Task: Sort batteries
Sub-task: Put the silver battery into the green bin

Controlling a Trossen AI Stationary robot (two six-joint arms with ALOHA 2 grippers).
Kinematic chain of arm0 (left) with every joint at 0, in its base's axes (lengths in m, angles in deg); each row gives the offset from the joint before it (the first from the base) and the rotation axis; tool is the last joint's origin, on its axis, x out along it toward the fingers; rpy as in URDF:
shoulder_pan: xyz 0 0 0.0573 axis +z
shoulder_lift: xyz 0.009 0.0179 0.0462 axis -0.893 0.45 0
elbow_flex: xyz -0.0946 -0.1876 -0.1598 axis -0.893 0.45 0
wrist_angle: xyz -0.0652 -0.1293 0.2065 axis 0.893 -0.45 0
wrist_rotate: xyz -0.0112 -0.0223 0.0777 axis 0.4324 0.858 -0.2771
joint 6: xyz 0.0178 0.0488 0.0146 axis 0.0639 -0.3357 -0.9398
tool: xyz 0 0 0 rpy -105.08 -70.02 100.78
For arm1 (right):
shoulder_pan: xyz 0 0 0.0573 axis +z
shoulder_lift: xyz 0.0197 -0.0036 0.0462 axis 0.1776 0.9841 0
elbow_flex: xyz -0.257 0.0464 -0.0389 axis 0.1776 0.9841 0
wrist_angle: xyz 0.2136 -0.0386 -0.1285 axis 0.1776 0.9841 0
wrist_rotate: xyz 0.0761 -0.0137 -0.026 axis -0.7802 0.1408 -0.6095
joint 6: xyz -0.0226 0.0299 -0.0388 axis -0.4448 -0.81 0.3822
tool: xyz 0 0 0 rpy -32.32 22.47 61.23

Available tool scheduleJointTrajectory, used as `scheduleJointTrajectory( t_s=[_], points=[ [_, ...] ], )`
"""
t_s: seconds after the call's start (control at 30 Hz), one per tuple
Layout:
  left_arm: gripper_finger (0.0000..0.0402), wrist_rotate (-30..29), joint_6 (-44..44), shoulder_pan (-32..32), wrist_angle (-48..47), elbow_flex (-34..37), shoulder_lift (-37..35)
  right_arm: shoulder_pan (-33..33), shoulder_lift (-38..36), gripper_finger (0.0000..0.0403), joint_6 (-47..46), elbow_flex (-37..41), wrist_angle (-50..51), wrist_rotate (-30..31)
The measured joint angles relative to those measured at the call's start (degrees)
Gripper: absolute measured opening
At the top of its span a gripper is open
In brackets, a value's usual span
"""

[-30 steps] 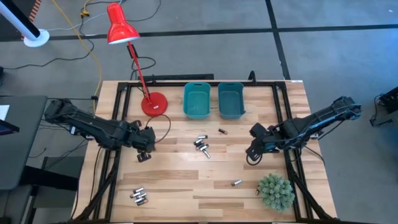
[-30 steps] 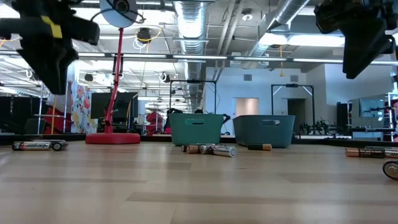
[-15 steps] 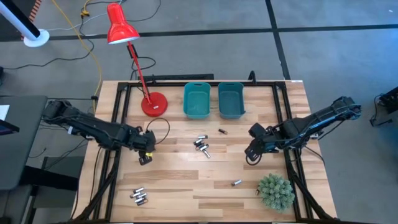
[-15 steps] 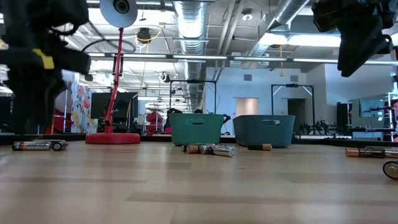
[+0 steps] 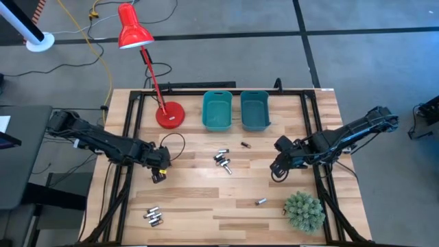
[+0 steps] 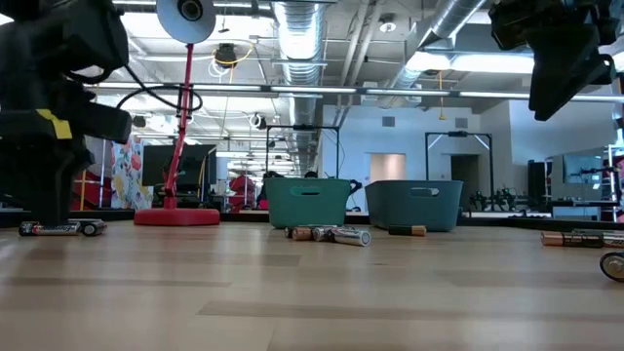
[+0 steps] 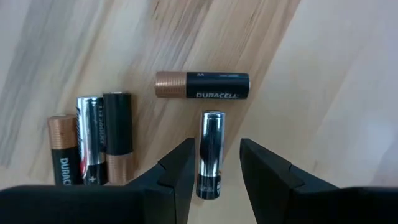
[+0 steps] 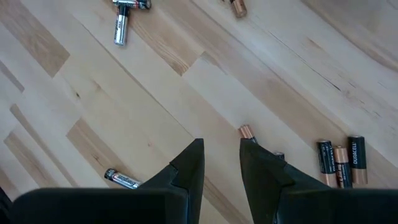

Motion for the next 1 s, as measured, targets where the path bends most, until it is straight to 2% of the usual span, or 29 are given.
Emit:
scheduleJointTrajectory(
  t_s=[0.33, 0.63, 1.0],
  points=[
    [0.0114, 0.9, 1.5, 0.0, 3.4, 3.2, -0.1, 0.0, 0.0, 0.012, 0.0, 0.0, 0.0, 0.0],
    [0.0038, 2.2, 1.1, 0.0, 3.6, 3.3, -0.1, 0.0, 0.0, 0.012, 0.0, 0.0, 0.0, 0.0],
    [0.0038, 6.3, 2.7, 0.0, 5.9, 2.2, 0.2, 0.0, 0.0, 0.012, 0.0, 0.0, 0.0, 0.0]
  ],
)
